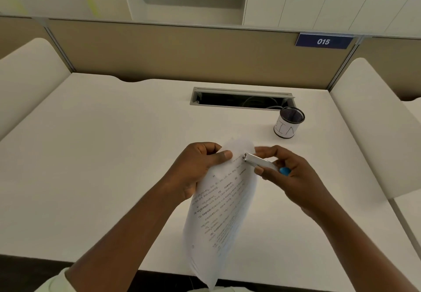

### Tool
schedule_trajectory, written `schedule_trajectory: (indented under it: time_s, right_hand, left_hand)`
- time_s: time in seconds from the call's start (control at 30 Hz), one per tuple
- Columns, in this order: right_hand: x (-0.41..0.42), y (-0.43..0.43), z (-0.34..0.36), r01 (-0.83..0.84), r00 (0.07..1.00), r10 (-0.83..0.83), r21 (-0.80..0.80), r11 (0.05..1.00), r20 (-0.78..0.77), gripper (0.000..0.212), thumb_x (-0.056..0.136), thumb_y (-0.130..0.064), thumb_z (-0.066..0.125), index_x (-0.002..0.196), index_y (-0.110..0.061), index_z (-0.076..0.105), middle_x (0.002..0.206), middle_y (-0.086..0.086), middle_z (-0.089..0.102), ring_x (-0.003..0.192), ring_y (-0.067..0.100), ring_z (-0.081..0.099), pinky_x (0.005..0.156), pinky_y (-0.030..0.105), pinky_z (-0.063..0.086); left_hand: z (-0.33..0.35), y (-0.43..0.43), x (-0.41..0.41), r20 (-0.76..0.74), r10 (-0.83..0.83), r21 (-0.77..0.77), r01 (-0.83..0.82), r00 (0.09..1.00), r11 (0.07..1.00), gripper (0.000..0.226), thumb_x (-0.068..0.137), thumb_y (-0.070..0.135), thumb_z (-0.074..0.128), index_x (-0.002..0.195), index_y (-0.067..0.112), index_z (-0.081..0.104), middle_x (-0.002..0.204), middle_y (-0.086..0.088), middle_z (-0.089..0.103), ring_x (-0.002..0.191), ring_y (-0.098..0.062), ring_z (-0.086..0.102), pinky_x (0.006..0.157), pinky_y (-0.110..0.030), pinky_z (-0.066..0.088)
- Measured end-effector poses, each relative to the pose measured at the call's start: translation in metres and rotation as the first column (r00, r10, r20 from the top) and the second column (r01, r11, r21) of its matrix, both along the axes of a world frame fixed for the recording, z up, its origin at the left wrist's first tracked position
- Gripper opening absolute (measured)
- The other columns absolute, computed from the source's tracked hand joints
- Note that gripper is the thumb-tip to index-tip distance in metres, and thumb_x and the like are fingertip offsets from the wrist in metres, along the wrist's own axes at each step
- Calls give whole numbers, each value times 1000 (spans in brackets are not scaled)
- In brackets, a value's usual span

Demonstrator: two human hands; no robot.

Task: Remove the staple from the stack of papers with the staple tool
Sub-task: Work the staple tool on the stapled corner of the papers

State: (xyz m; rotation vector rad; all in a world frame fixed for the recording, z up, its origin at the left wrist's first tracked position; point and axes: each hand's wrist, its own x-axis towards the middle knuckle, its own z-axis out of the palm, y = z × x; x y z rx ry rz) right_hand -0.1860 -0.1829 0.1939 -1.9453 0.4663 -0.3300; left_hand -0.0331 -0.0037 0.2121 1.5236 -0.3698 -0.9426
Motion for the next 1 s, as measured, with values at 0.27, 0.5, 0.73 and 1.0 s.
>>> schedule_trajectory:
  time_s: [0.27, 0.5, 0.73, 1.0]
  right_hand:
    - [0, 0, 5, 5, 999, -5, 11, 1000, -36, 30, 73, -58, 73, 98, -42, 73, 90, -9, 75, 83, 24, 67, 75, 49, 56]
    - [0, 1, 11, 21, 999, -22, -29, 999, -47, 34, 70, -61, 69, 98, -40, 71, 79, -16, 74, 72, 5, 66, 62, 19, 51]
    - [0, 4, 11, 63, 998, -62, -78, 995, 9, 31, 72, -57, 69, 99, -41, 69, 85, -18, 70, 75, -4, 62, 62, 12, 49]
    - [0, 5, 4, 116, 992, -113, -43, 992, 53, 19, 79, -49, 73, 96, -44, 68, 88, -25, 73, 75, 3, 66, 61, 14, 52]
  left_hand:
    - [2, 1, 2, 238, -36, 99, 13, 971, 995, 18, 88, 27, 75, 93, 9, 76, 89, -11, 80, 73, -23, 74, 70, -31, 60]
    - [1, -2, 0, 354, -37, 144, -16, 935, 989, 15, 92, 27, 71, 90, 13, 76, 84, -1, 80, 74, -24, 76, 65, -25, 58]
    - [2, -3, 0, 299, -47, 152, 1, 953, 988, 20, 89, 33, 73, 91, 14, 76, 85, 1, 81, 72, -18, 75, 70, -29, 57]
    - [-4, -2, -6, 322, -84, 156, 34, 943, 987, 7, 88, 22, 75, 94, 24, 78, 88, 5, 81, 77, -18, 78, 76, -36, 63]
